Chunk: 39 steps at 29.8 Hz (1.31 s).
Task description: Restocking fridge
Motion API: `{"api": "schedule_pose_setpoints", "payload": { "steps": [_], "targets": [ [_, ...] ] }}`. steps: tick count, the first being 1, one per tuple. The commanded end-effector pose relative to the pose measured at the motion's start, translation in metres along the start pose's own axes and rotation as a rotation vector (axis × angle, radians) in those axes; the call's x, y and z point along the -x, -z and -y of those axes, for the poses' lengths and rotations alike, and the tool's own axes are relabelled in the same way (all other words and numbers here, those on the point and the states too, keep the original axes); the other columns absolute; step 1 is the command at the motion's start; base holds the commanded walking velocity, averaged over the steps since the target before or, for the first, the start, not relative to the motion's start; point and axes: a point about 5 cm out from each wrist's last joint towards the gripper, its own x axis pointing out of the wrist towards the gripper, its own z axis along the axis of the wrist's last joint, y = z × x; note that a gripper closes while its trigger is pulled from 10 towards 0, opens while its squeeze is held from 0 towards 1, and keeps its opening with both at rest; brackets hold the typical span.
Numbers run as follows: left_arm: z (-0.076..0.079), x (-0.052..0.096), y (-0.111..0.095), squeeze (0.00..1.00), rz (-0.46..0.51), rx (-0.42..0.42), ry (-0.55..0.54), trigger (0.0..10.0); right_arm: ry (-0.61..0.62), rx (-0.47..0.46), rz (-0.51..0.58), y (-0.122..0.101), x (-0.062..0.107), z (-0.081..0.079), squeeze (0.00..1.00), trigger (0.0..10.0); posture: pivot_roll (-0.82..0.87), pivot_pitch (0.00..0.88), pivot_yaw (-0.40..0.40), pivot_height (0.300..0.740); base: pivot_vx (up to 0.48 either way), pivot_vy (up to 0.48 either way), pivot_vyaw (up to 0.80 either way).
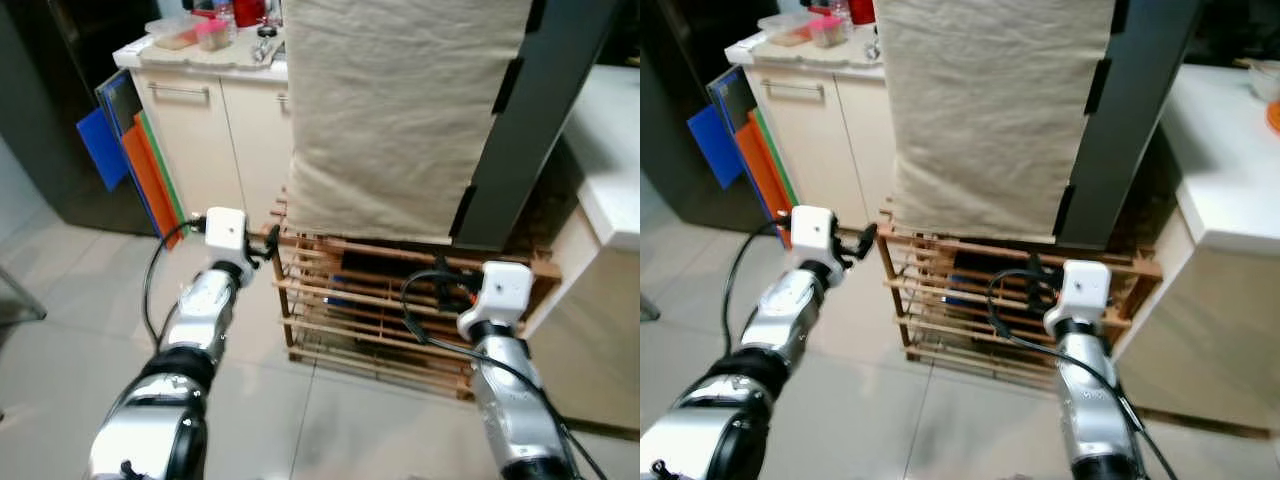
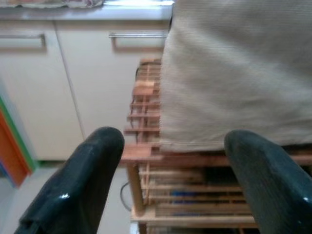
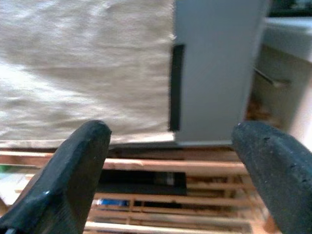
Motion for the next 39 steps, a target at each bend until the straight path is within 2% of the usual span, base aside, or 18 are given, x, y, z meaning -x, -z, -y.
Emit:
{"api": "schedule_pose_setpoints", "payload": {
  "steps": [1,5,6,8,9,11,12,15,18,19,21,24,25,29,39],
  "targets": [
    [-0.005,0.000,0.000,0.00,-0.017,-0.022,-0.008,10.0,0.000,0.011,-0.003,0.004,0.003,-0.001,0.00,10.0,0.04,0.012,0.044,0.740,0.000,0.472,-0.49],
    [-0.001,-0.002,0.000,0.00,-0.032,-0.051,-0.007,10.0,-0.016,0.018,-0.013,0.006,0.004,-0.005,0.00,10.0,0.04,0.008,0.044,0.740,0.000,0.340,0.00],
    [0.002,0.000,-0.004,0.00,0.029,-0.053,0.008,10.0,-0.015,0.010,-0.004,0.005,0.005,-0.007,0.00,10.0,0.03,0.000,0.046,0.740,0.000,0.000,0.00],
    [0.004,0.001,-0.007,0.00,0.062,-0.055,0.014,10.0,-0.013,0.004,0.002,0.005,0.005,-0.007,0.00,10.0,0.03,0.000,0.046,0.740,0.000,0.000,0.00],
    [0.006,0.008,-0.006,0.00,0.114,-0.093,0.034,10.0,-0.011,0.006,0.021,0.006,0.010,-0.005,0.00,10.0,0.03,0.000,0.047,0.740,0.000,0.000,0.00],
    [0.005,0.013,-0.003,0.00,0.128,-0.078,0.044,10.0,-0.013,0.009,0.028,0.007,0.013,-0.004,0.00,10.0,0.03,0.000,0.047,0.740,0.000,0.000,0.00],
    [0.000,0.025,0.008,0.00,0.127,-0.073,0.045,10.0,-0.012,0.016,0.044,0.010,0.022,-0.001,0.00,10.0,0.03,0.000,0.048,0.740,0.000,0.000,0.00],
    [-0.001,0.047,0.032,0.00,0.079,-0.131,0.066,10.0,-0.026,0.071,0.038,0.019,0.036,0.002,0.00,10.0,0.03,0.000,0.045,0.740,0.000,0.000,0.00],
    [0.006,0.068,0.061,0.00,-0.020,-0.251,0.140,10.0,-0.006,0.091,-0.014,0.034,0.049,0.010,0.00,10.0,0.03,0.000,0.041,0.740,0.000,0.000,0.00],
    [0.007,0.071,0.066,0.00,-0.036,-0.229,0.143,10.0,-0.003,0.096,-0.028,0.038,0.052,0.011,0.00,10.0,0.04,0.000,0.040,0.740,0.000,0.000,0.00],
    [0.007,0.071,0.067,0.00,-0.044,-0.170,0.119,10.0,-0.002,0.098,-0.041,0.041,0.055,0.012,0.00,10.0,0.04,0.000,0.040,0.740,0.000,0.000,0.00],
    [0.010,0.063,0.056,0.00,-0.004,-0.096,0.091,10.0,-0.004,0.090,-0.033,0.040,0.054,0.010,0.00,10.0,0.04,0.000,0.034,0.740,0.000,0.000,0.00],
    [0.011,0.058,0.047,0.00,0.030,-0.101,0.087,10.0,-0.007,0.089,-0.024,0.038,0.051,0.008,0.00,10.0,0.04,0.000,0.035,0.740,0.000,0.480,0.00],
    [0.008,0.050,0.039,0.00,0.045,-0.060,0.042,10.0,-0.017,0.094,-0.006,0.034,0.046,0.005,0.00,10.0,0.03,0.000,0.034,0.740,0.000,0.480,0.00],
    [0.002,0.043,0.032,0.00,0.044,-0.049,0.006,10.0,-0.021,0.087,0.010,0.029,0.036,0.002,0.00,10.0,0.03,0.000,0.039,0.740,0.000,0.480,0.00]
  ]
}}
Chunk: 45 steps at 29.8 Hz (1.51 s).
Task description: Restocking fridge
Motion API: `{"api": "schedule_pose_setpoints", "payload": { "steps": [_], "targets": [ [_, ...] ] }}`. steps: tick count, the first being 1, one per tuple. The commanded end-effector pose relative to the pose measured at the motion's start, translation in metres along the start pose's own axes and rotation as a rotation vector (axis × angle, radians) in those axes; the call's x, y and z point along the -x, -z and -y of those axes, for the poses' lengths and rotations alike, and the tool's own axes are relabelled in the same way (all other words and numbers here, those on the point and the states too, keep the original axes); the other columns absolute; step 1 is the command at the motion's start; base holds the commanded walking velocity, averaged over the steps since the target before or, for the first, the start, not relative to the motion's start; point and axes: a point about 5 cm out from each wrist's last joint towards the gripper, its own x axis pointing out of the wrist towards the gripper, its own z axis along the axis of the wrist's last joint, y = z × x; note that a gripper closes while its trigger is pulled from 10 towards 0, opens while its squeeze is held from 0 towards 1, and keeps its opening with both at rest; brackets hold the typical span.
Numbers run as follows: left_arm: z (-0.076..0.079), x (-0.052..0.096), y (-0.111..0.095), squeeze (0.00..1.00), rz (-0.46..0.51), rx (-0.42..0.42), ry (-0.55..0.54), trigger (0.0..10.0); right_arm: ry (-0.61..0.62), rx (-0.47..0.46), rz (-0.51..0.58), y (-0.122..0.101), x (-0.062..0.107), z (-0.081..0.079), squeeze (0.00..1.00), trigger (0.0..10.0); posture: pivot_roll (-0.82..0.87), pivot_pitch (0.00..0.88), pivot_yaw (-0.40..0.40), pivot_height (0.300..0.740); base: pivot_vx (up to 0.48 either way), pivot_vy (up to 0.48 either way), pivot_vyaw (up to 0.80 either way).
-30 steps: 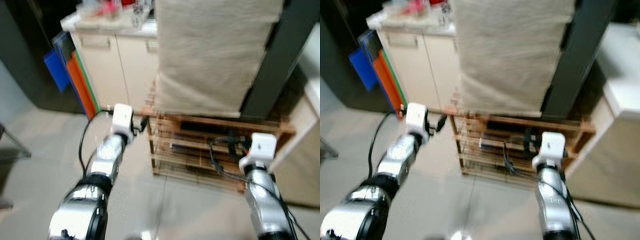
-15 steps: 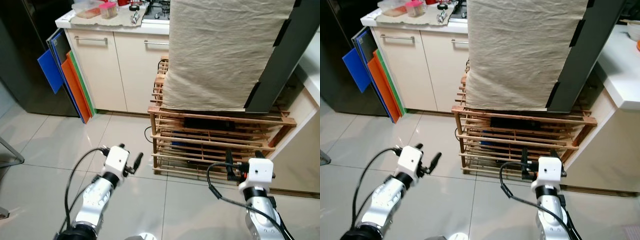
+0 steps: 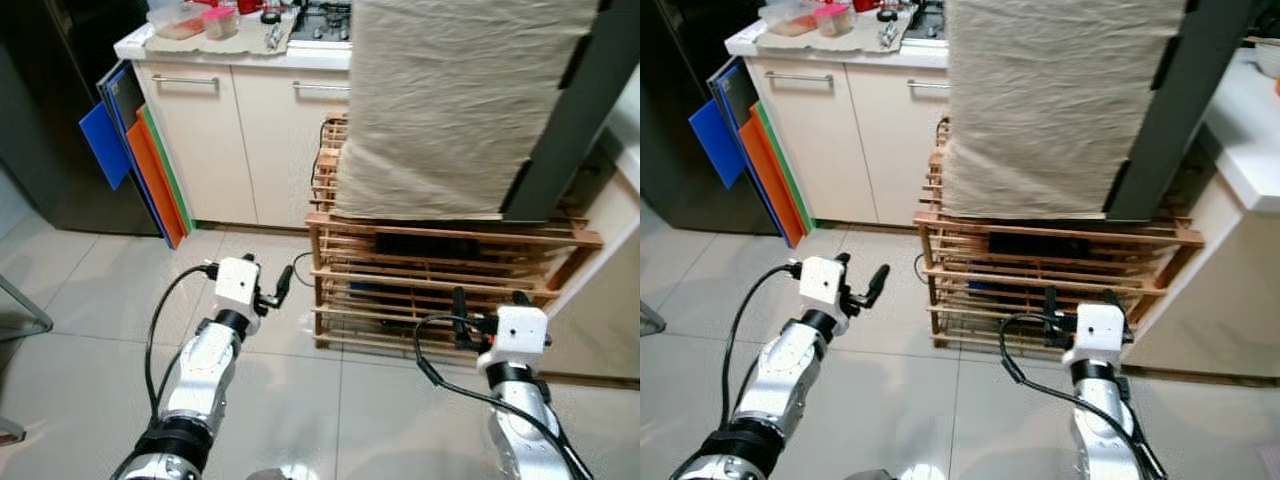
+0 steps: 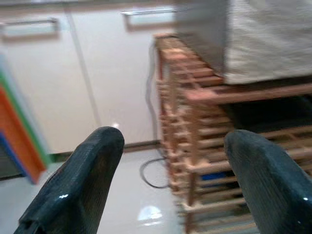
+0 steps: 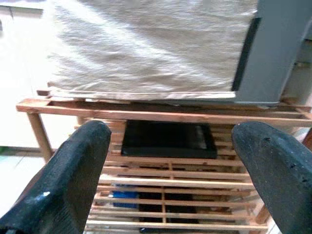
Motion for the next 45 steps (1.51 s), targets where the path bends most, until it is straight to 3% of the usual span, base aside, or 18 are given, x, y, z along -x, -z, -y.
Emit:
{"api": "schedule_pose_setpoints", "payload": {
  "steps": [1,11,14,18,24,35,41,45],
  "targets": [
    [0.004,-0.004,-0.003,0.00,0.003,0.014,0.006,10.0,0.017,0.016,-0.008,0.002,0.000,0.007,0.00,10.0,0.04,0.000,0.043,0.740,0.000,0.480,0.00],
    [0.000,-0.017,-0.013,0.00,-0.003,-0.003,-0.004,10.0,0.017,0.030,-0.030,0.005,-0.001,0.005,0.00,10.0,0.03,0.000,0.044,0.740,0.024,0.460,-0.42],
    [0.002,-0.021,-0.013,0.00,-0.030,-0.055,-0.014,10.0,0.001,0.051,-0.021,0.005,0.002,0.004,0.00,10.0,0.03,0.000,0.044,0.740,0.175,0.267,-0.68],
    [0.008,-0.023,-0.017,0.00,-0.001,-0.033,0.021,10.0,-0.057,0.093,-0.007,0.006,0.007,-0.001,0.00,10.0,0.03,0.000,0.043,0.740,0.000,0.000,0.00],
    [0.012,-0.026,-0.018,0.00,0.005,-0.009,0.009,10.0,-0.052,0.098,-0.018,0.010,0.013,0.003,0.00,10.0,0.02,0.000,0.040,0.740,0.400,0.000,0.00],
    [0.013,-0.030,-0.023,0.00,0.018,0.009,0.002,10.0,-0.017,0.094,-0.008,0.006,0.003,0.008,0.00,10.0,0.02,0.000,0.045,0.740,0.464,0.000,0.00],
    [0.013,-0.029,-0.023,0.00,0.032,0.059,0.015,10.0,-0.009,0.088,-0.025,0.007,-0.001,0.009,0.00,10.0,0.02,0.000,0.046,0.740,0.183,0.387,-0.41],
    [0.013,-0.029,-0.023,0.00,0.031,0.048,0.015,10.0,-0.011,0.090,-0.029,0.008,-0.002,0.011,0.00,10.0,0.03,0.000,0.041,0.740,0.000,0.480,-0.65]
  ]
}}
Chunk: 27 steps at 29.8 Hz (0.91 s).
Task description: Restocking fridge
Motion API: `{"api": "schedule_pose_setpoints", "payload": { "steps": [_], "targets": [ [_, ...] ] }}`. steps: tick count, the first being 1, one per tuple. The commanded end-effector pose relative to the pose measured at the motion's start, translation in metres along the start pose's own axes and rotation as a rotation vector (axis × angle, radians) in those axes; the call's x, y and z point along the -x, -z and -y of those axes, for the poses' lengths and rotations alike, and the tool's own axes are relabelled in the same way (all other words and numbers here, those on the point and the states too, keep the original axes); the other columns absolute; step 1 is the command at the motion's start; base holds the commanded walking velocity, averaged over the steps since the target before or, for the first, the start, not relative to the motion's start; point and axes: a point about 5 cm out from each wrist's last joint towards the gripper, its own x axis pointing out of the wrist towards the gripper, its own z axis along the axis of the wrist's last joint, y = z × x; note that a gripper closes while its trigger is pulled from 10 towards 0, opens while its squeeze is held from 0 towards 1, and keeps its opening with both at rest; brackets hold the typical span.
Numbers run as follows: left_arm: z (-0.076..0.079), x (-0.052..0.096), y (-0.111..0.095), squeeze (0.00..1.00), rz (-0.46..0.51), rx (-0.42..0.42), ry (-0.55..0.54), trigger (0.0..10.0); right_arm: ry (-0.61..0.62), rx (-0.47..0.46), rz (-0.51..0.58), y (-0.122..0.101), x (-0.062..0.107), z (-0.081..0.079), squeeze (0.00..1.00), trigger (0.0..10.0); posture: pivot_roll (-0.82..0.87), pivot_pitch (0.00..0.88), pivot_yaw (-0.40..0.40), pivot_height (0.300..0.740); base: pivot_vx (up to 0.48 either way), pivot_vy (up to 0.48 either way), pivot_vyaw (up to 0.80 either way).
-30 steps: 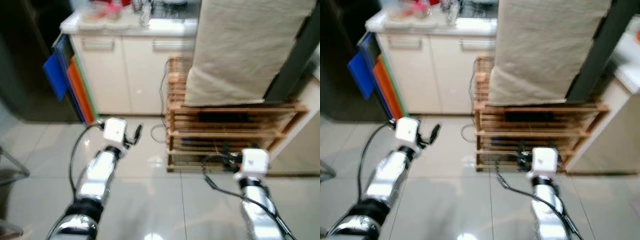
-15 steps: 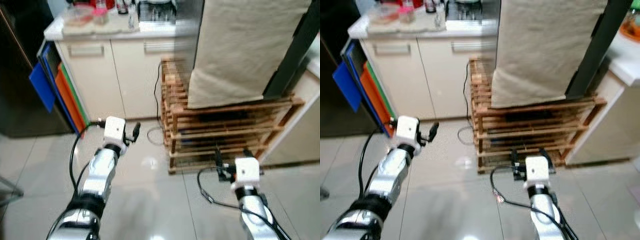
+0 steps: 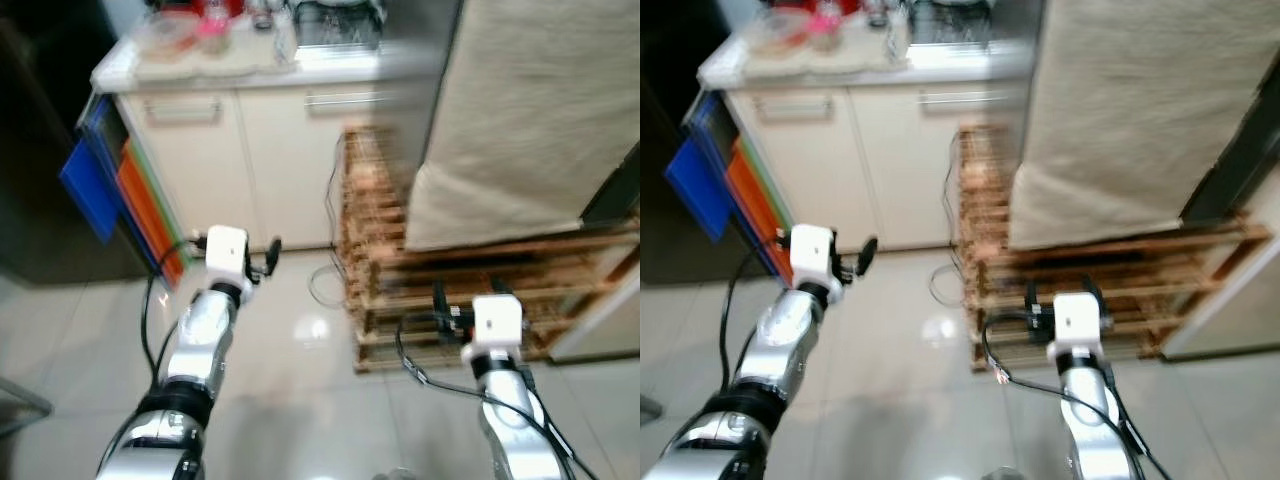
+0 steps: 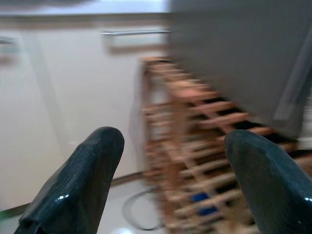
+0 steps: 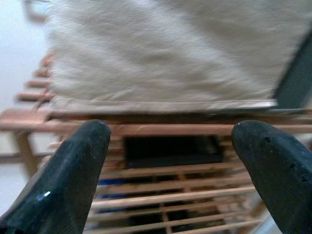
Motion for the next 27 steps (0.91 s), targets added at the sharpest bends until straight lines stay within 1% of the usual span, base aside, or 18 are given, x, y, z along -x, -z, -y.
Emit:
{"api": "schedule_pose_setpoints", "payload": {
  "steps": [1,5,7,12,15,17,20,23,25,26,27],
  "targets": [
    [-0.018,0.003,-0.003,0.00,0.003,-0.029,-0.045,10.0,-0.021,-0.019,0.005,-0.001,0.000,-0.008,0.00,10.0,0.03,0.000,0.041,0.740,0.000,0.480,-0.65],
    [-0.020,0.003,-0.002,0.00,-0.003,-0.042,-0.049,10.0,-0.022,-0.014,0.028,-0.004,-0.002,-0.007,0.00,10.0,0.03,0.000,0.037,0.740,0.000,0.480,-0.59],
    [-0.020,0.003,-0.002,0.00,-0.005,-0.052,-0.058,10.0,-0.025,-0.009,0.027,-0.007,-0.006,-0.008,0.00,10.0,0.03,0.000,0.034,0.740,0.000,0.480,0.00],
    [-0.020,0.001,-0.001,0.00,-0.016,-0.077,-0.076,10.0,-0.048,-0.001,0.034,-0.010,-0.010,-0.011,0.00,10.0,0.03,0.000,0.031,0.740,0.000,0.000,0.00],
    [-0.017,0.000,-0.003,0.00,-0.004,-0.085,-0.061,10.0,-0.042,-0.009,0.040,-0.013,-0.015,-0.012,0.00,10.0,0.04,0.000,0.032,0.740,0.000,0.000,0.66],
    [-0.016,0.000,-0.003,0.00,-0.003,-0.066,-0.056,10.0,-0.029,-0.013,0.044,-0.014,-0.017,-0.011,0.00,10.0,0.04,0.000,0.036,0.740,0.000,0.000,0.63],
    [-0.016,-0.001,-0.004,0.00,0.004,-0.059,-0.043,10.0,-0.014,-0.014,0.047,-0.015,-0.018,-0.011,0.00,10.0,0.04,0.000,0.038,0.740,0.097,0.095,0.59],
    [-0.016,-0.002,-0.006,0.00,0.007,-0.050,-0.045,10.0,0.000,-0.015,0.051,-0.016,-0.020,-0.011,0.00,10.0,0.04,0.000,0.041,0.740,0.295,0.380,0.00],
    [-0.016,-0.003,-0.006,0.00,0.006,-0.051,-0.042,10.0,-0.005,-0.013,0.042,-0.016,-0.021,-0.012,0.00,10.0,0.04,0.000,0.041,0.740,0.000,0.435,0.00],
    [-0.014,-0.003,-0.007,0.00,0.010,-0.073,-0.027,10.0,-0.008,-0.033,0.041,-0.017,-0.022,-0.014,0.00,10.0,0.04,0.000,0.041,0.740,0.000,0.454,-0.66],
    [-0.014,-0.003,-0.007,0.00,0.010,-0.073,-0.027,10.0,-0.008,-0.033,0.041,-0.017,-0.022,-0.014,0.00,10.0,0.04,0.000,0.041,0.740,0.000,0.454,-0.66]
  ]
}}
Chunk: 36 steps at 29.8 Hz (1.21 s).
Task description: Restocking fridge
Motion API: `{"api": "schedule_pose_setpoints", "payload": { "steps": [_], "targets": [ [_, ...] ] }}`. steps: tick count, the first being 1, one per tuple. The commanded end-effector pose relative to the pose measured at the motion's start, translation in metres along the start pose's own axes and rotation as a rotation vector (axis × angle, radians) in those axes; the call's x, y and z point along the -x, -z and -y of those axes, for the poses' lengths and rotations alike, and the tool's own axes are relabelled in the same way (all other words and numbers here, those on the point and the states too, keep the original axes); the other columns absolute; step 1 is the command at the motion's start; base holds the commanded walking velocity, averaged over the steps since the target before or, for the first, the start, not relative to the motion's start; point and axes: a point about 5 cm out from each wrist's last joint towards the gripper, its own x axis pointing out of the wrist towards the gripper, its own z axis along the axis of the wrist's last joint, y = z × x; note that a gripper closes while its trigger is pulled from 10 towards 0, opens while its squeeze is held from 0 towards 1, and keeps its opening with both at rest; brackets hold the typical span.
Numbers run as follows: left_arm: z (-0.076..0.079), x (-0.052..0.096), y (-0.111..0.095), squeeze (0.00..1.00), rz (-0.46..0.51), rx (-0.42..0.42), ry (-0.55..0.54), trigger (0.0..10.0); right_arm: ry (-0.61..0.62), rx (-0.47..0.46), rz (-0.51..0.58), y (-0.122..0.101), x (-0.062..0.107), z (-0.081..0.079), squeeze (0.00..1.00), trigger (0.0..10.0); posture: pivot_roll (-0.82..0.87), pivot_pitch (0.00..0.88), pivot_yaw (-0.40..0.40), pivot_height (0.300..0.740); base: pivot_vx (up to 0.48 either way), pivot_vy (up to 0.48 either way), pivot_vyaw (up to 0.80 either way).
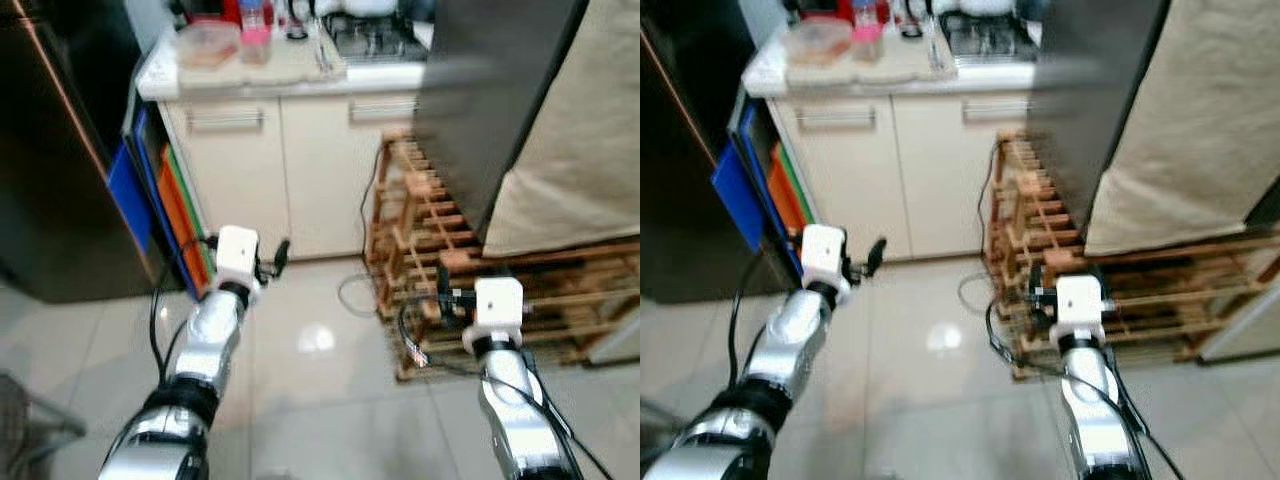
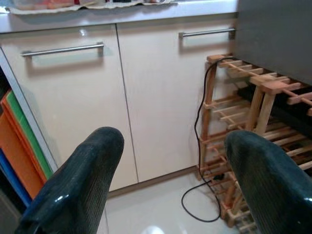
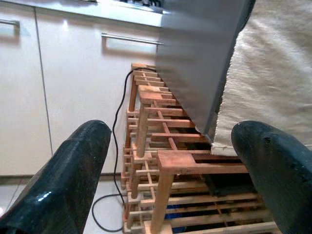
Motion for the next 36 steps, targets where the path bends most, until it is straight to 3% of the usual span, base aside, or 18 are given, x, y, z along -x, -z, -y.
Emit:
{"api": "schedule_pose_setpoints", "payload": {
  "steps": [1,10,15,17,19,24,29,36],
  "targets": [
    [0.002,-0.003,-0.005,0.00,0.012,-0.032,0.026,10.0,0.005,-0.027,0.002,-0.003,-0.003,-0.003,0.00,10.0,0.04,0.000,0.041,0.740,0.000,0.454,-0.66],
    [0.009,-0.005,-0.005,0.00,0.010,-0.029,0.071,10.0,-0.007,-0.021,0.002,-0.002,-0.004,-0.005,0.00,10.0,0.04,0.000,0.042,0.740,0.382,0.077,-0.66],
    [0.009,-0.007,-0.002,0.00,-0.028,-0.058,0.047,10.0,0.023,-0.020,0.002,-0.001,-0.004,-0.002,0.00,10.0,0.03,0.000,0.043,0.740,0.000,0.000,-0.66],
    [0.005,-0.008,-0.002,0.00,-0.033,-0.027,0.010,10.0,0.060,-0.032,0.020,-0.004,-0.004,0.003,0.00,10.0,0.03,0.000,0.044,0.740,0.000,0.000,-0.65],
    [-0.005,-0.005,-0.002,0.00,-0.018,0.054,-0.043,10.0,0.133,-0.051,0.050,-0.008,-0.001,0.013,0.00,10.0,0.03,0.000,0.043,0.740,0.000,0.000,-0.64],
    [-0.015,0.005,0.015,0.00,-0.089,0.077,-0.085,10.0,0.230,-0.065,0.046,-0.005,0.012,0.024,0.00,10.0,0.03,0.000,0.035,0.740,0.000,0.000,-0.63],
    [-0.007,0.002,0.008,0.00,-0.050,0.058,-0.028,10.0,0.219,-0.054,0.013,0.003,0.016,0.019,0.00,10.0,0.04,0.000,0.034,0.740,0.000,0.000,-0.63],
    [-0.004,-0.006,-0.003,0.00,-0.022,0.028,0.015,10.0,0.169,-0.064,0.016,-0.003,0.005,0.004,0.00,10.0,0.04,0.000,0.043,0.740,0.000,0.000,-0.62]
  ]
}}
